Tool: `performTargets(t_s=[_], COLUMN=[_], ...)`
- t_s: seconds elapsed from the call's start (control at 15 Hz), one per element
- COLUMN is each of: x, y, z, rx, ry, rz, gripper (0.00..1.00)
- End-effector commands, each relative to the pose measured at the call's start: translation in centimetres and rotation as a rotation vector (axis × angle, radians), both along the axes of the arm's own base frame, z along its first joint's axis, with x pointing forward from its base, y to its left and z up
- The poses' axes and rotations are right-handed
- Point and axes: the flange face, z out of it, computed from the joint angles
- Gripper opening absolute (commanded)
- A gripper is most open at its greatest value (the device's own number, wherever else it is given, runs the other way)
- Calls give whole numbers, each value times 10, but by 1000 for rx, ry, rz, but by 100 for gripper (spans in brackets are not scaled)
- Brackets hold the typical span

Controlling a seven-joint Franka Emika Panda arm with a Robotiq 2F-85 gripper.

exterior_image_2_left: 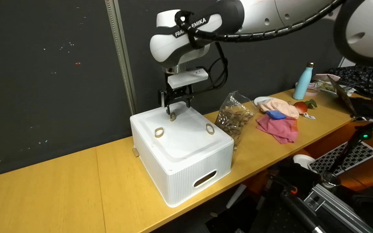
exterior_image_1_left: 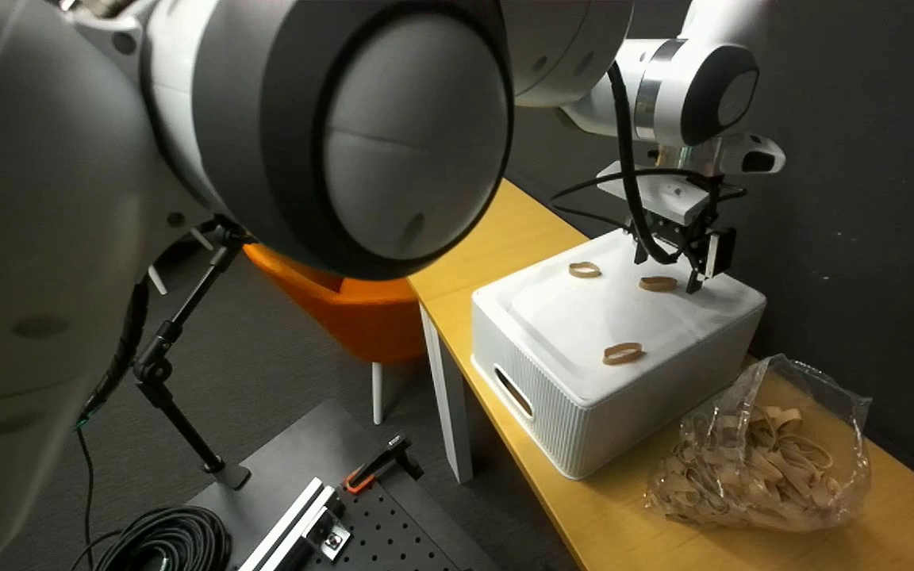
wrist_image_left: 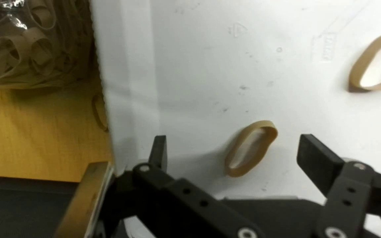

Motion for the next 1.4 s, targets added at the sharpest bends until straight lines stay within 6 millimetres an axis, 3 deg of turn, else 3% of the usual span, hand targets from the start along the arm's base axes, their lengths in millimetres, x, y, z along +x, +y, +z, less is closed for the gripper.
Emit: performTargets(t_s=[0.0,0.47,0.53,0.67,1.2,1.33], x=[3,8,8,9,11,10], y=[-7,-2,0,4,10,9], z=[-5,-26,-27,-26,-21,-22], rx=[9,10,10,11,22,25], ry=[27,37,34,30,9,9], rz=[-21,-4,1,9,19,17], gripper=[100,99,74,68,8,0])
